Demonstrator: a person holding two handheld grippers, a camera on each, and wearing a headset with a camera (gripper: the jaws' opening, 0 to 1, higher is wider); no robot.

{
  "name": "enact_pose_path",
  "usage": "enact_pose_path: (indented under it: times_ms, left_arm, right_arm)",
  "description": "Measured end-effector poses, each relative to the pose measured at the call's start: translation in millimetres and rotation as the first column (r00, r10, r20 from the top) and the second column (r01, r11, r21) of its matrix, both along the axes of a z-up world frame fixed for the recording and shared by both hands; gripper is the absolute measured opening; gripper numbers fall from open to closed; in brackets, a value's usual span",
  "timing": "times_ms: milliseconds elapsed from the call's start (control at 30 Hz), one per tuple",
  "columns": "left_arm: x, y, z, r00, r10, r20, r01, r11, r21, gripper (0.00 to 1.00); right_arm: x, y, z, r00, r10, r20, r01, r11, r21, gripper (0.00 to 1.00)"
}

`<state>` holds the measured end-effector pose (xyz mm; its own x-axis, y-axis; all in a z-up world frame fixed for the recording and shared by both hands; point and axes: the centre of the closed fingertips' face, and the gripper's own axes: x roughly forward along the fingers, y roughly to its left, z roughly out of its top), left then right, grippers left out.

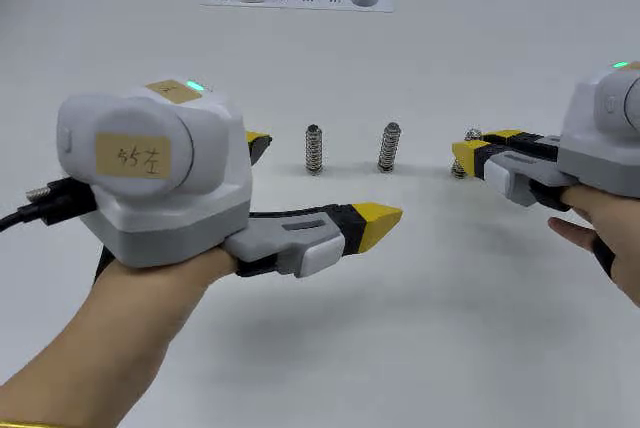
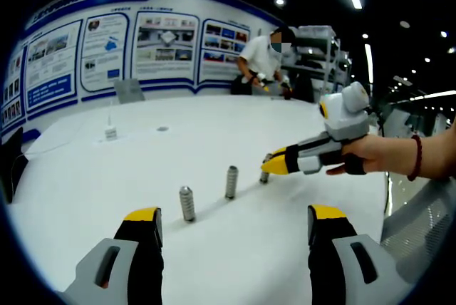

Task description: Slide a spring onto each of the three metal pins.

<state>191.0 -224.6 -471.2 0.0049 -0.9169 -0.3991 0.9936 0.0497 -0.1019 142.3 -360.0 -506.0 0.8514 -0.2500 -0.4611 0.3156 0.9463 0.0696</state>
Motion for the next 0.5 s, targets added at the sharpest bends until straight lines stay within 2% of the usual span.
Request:
enact_pose_path:
  times_ms: [200,433,500]
  left_arm:
    - [1.6,1.1,-0.9,1.0,0.004,0.005,-0.004,1.0,0.006,0.85]
    - [3.4,3.1,-1.9,1.0,0.006,0.015,-0.006,1.0,0.02,0.84]
    - [3.7,3.6,-2.1,1.0,0.006,0.017,-0.007,1.0,0.023,0.83]
  right_arm:
    - [0.4,1.1,-0.2,1.0,-0.001,0.002,0.001,1.0,0.012,0.13]
    - [0.2,3.8,1.4,1.0,-0.008,-0.001,0.008,0.999,0.032,0.23]
    - [-0.3,3.9,2.8,1.0,-0.007,-0.003,0.007,1.0,0.024,0.24]
